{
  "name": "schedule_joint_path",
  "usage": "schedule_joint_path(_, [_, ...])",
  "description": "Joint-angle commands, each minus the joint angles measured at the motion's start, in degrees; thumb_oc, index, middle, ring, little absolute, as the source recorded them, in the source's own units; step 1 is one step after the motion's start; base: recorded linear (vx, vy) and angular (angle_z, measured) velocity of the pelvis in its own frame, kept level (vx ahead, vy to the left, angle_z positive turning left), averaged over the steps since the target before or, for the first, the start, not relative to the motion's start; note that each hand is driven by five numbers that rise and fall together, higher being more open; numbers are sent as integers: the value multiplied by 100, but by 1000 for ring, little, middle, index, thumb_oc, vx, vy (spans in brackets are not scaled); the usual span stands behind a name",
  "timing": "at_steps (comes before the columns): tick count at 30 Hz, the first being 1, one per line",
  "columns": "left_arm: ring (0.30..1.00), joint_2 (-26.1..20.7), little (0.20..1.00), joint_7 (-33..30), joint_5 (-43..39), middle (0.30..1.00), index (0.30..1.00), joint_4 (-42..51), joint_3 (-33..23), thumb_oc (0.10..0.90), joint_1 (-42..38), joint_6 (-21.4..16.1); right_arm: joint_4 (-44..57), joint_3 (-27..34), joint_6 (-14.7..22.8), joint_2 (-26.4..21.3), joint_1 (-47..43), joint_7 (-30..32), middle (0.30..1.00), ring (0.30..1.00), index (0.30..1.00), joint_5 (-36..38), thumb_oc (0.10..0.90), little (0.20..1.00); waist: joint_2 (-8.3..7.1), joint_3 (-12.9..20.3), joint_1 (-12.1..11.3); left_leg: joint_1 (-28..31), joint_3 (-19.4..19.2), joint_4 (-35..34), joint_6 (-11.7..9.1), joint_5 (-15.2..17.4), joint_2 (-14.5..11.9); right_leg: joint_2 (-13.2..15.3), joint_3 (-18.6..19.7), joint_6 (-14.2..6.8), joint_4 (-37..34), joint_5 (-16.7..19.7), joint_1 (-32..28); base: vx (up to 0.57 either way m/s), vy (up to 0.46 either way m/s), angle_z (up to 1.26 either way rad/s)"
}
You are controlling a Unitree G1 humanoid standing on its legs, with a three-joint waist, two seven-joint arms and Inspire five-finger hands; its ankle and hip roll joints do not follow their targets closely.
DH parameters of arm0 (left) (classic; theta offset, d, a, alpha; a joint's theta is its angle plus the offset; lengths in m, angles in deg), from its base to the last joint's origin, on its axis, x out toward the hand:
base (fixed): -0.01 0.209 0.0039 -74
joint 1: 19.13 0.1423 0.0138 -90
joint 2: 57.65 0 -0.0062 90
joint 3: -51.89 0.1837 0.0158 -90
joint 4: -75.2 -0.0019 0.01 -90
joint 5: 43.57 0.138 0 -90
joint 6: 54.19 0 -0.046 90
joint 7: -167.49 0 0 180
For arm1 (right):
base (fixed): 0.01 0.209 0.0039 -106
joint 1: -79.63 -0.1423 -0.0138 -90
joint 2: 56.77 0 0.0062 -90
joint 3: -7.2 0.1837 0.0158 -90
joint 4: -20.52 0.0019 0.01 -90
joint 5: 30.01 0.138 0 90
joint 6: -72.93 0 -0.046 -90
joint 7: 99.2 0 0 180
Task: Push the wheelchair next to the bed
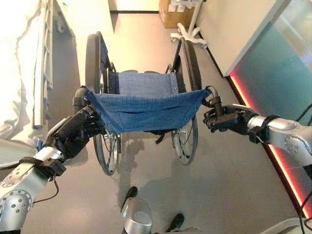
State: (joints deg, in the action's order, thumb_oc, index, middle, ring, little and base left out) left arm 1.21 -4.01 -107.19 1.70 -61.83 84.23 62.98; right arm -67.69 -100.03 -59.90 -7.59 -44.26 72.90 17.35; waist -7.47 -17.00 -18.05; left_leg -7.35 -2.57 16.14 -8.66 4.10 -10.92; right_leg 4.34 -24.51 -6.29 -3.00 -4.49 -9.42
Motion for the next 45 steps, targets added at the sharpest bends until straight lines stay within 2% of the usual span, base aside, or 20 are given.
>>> schedule_joint_path(1, [300, -37, 300, 470, -121, 300, 300, 737, 109, 400, -318, -810, 734, 327, 781, -323, -376, -294, 300, 300, 300, -588, 400, 300, -50, 929, 236, 87, -493, 857, 56, -1236, -122, 236, -274, 238, 522, 136, 286, 238, -104, 58])
schedule_joint_path(2, [300, 9, 300, 469, -87, 300, 300, 706, 153, 400, -344, -826, 781, 384, 777, -249, -281, -333, 300, 300, 300, -715, 400, 300, -3, 895, 193, 152, -448, 714, 151, -951, 122, 248, -316, 195, 583, 150, 254, 205, -54, 48])
schedule_joint_path(5, [300, -11, 300, 526, -67, 300, 300, 588, 184, 400, -447, -798, 774, 347, 698, -8, -360, -250, 300, 300, 300, -926, 400, 300, 128, 905, 31, 142, -680, -129, 215, -724, 670, 40, -407, 146, 667, 1, 118, 325, -82, 34])
schedule_joint_path(8, [300, -77, 300, 636, -68, 300, 300, 475, 335, 400, -610, -808, 547, 265, 721, 247, -448, -172, 300, 300, 300, -1145, 400, 300, 292, 909, -77, -125, -1508, -1005, 326, -887, 920, -242, -651, 236, 707, -331, -238, 358, -50, 43])
schedule_joint_path(10, [300, -135, 300, 714, -30, 300, 300, 406, 425, 400, -718, -837, 441, 231, 741, 381, -446, -122, 300, 300, 300, -1258, 400, 300, 303, 928, -125, -170, -1826, -1327, 462, -926, 1082, -362, -787, 265, 801, -463, -388, 353, -32, 43])
schedule_joint_path(14, [300, -250, 300, 659, 39, 300, 300, 390, 358, 400, -751, -845, 332, 88, 789, 576, -533, -96, 300, 300, 300, -1325, 400, 300, 108, 1012, -274, -164, -1560, -1283, 861, -573, 1492, -379, -672, 74, 1272, -352, -361, 358, 7, 10])
schedule_joint_path(16, [300, -362, 300, 668, 122, 300, 300, 381, 243, 400, -770, -825, 356, 116, 837, 601, -481, -76, 300, 300, 300, -1262, 400, 300, -77, 1018, -310, -41, -1396, -1255, 1140, -349, 1777, -267, -555, -441, 2220, 427, -237, 396, 74, 16])
schedule_joint_path(17, [300, -429, 300, 687, 195, 300, 300, 381, 193, 400, -807, -828, 348, 219, 938, 583, -389, -136, 300, 300, 300, -1241, 400, 300, -75, 1024, -293, 19, -1445, -1302, 1278, -396, 1745, -275, -510, -702, 3011, 928, -30, 261, 58, 17])
schedule_joint_path(18, [300, -436, 300, 684, 202, 300, 300, 383, 191, 400, -814, -830, 349, 233, 949, 581, -376, -142, 300, 300, 300, -1235, 400, 300, -79, 1027, -295, 23, -1440, -1307, 1286, -391, 1746, -271, -497, -725, 3083, 952, -3, 256, 2, 36])
schedule_joint_path(19, [300, -513, 300, 645, 221, 300, 300, 337, 193, 400, -909, -795, 361, 352, 1062, 540, -263, -195, 300, 300, 300, -1139, 400, 300, -53, 997, -225, 83, -1290, -1233, 1305, -359, 1678, -196, -304, -871, 3861, 1401, 327, 240, -64, 48])
schedule_joint_path(21, [300, -663, 300, 573, 157, 300, 300, 234, 252, 400, -1084, -769, 378, 448, 1147, 518, -148, -282, 300, 300, 300, -1144, 400, 300, -11, 939, -48, 120, -1241, -1121, 1247, -329, 1581, -57, -93, -871, 3815, 1265, 532, 244, -82, 48])
schedule_joint_path(23, [300, -1014, 300, 431, -166, 300, 300, 106, 347, 400, -1388, -717, 544, 613, 1102, 311, 22, -305, 300, 300, 300, -1104, 400, 300, 93, 876, 217, 37, -1109, -942, 1059, -401, 1476, 117, 148, -577, 2724, 488, 475, 229, -128, 58])
schedule_joint_path(25, [300, -1336, 300, 183, -511, 300, 300, -40, 566, 400, -1800, -730, 704, 859, 1111, 26, 239, -429, 300, 300, 300, -1060, 400, 300, 223, 802, 501, 53, -679, -757, 847, -461, 1444, 177, 563, -353, 1503, 290, 439, 242, -127, 69])
schedule_joint_path(28, [300, -1509, 300, -143, -822, 300, 300, -383, 989, 400, -2407, -800, 723, 937, 1206, -256, 287, -497, 300, 300, 300, -899, 400, 300, 395, 761, 804, 340, -198, -864, 707, -366, 1384, 362, 990, -361, 683, 501, 714, 257, -95, 100])
schedule_joint_path(31, [300, -1537, 300, -276, -572, 300, 300, -669, 1350, 400, -2967, -796, 828, 626, 888, -306, -235, -296, 300, 300, 300, -589, 400, 300, 395, 711, 1064, 1073, 18, -1327, 751, -3, 1224, 626, 1295, -626, 577, 1345, 1490, 366, -213, 108])
schedule_joint_path(35, [300, -1379, 300, -262, -461, 300, 300, -724, 1368, 400, -2940, -730, 819, 440, 750, -330, -529, -354, 300, 300, 300, -466, 400, 300, 316, 800, 1103, 1196, 10, -1170, 702, 95, 1094, 452, 1264, -528, 483, 1077, 1345, 307, -162, 49])
schedule_joint_path(38, [300, -1243, 300, -367, -387, 300, 300, -571, 1292, 400, -2702, -660, 757, 223, 693, -468, -791, -368, 300, 300, 300, -262, 400, 300, 230, 935, 1059, 1105, 61, -721, 495, -271, 943, 299, 1106, -342, 371, 904, 1147, 340, -137, 23])
schedule_joint_path(41, [300, -1071, 300, -377, -301, 300, 300, -531, 1220, 400, -2520, -691, 544, -64, 655, -399, -1108, -308, 300, 300, 300, -213, 400, 300, 214, 959, 986, 795, -60, 169, 243, -879, 748, 181, 819, -90, 322, 696, 877, 230, -84, 45])
schedule_joint_path(43, [300, -943, 300, -384, -280, 300, 300, -513, 1203, 400, -2435, -699, 426, -194, 638, -273, -1188, -270, 300, 300, 300, -355, 400, 300, 203, 868, 913, 407, -204, 960, 174, -1014, 706, 201, 622, 60, 361, 557, 676, 198, -89, 36])
schedule_joint_path(45, [300, -817, 300, -361, -182, 300, 300, -584, 1200, 400, -2439, -642, 386, -268, 621, -155, -1216, -256, 300, 300, 300, -502, 400, 300, 229, 814, 881, 204, -356, 1222, 158, -967, 662, 197, 459, 121, 408, 466, 534, 229, -30, 30])
